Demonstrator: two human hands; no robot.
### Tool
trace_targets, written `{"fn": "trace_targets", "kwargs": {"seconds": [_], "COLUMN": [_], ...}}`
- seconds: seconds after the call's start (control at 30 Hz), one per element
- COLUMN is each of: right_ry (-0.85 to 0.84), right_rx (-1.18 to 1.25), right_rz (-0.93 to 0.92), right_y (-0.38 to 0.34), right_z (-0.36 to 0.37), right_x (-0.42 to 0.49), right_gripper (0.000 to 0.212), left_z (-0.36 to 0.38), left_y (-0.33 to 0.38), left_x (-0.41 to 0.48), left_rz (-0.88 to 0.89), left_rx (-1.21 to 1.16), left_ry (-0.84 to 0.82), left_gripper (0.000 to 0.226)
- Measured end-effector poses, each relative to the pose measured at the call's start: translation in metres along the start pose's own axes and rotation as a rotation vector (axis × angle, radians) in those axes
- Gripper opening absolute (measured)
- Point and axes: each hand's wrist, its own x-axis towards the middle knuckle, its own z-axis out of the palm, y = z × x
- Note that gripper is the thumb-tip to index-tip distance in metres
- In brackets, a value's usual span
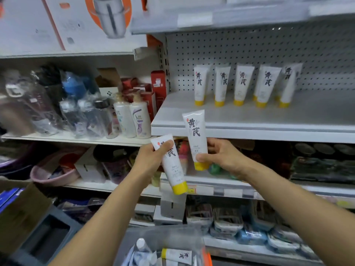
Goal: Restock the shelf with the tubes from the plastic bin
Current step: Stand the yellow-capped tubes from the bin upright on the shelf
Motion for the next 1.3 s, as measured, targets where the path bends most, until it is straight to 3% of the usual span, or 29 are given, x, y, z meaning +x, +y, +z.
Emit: {"fn": "trace_targets", "kwargs": {"seconds": [0.17, 0.43, 0.7, 1.03, 1.23, 1.3], "right_ry": [0.097, 0.315, 0.289, 0.247, 0.211, 0.268], "right_rx": [-0.028, -0.152, -0.306, -0.311, -0.363, -0.361], "right_rz": [-0.083, -0.117, -0.114, -0.129, -0.020, 0.016], "right_y": [-0.037, -0.052, -0.041, -0.035, -0.030, -0.028], "right_z": [-0.041, -0.081, -0.084, -0.087, -0.089, -0.092], "right_x": [0.030, 0.118, 0.189, 0.209, 0.208, 0.205], "right_gripper": [0.041, 0.056, 0.051, 0.052, 0.055, 0.057], "left_z": [0.029, 0.050, 0.066, 0.074, 0.080, 0.082], "left_y": [0.038, 0.060, 0.080, 0.089, 0.088, 0.088], "left_x": [0.023, 0.070, 0.106, 0.124, 0.124, 0.123], "left_rz": [0.077, 0.112, 0.123, 0.126, 0.136, 0.142], "left_rx": [-0.073, -0.052, -0.048, -0.019, -0.001, 0.006], "left_ry": [-0.012, 0.050, 0.081, 0.130, 0.110, 0.102], "left_gripper": [0.016, 0.015, 0.018, 0.021, 0.022, 0.022]}}
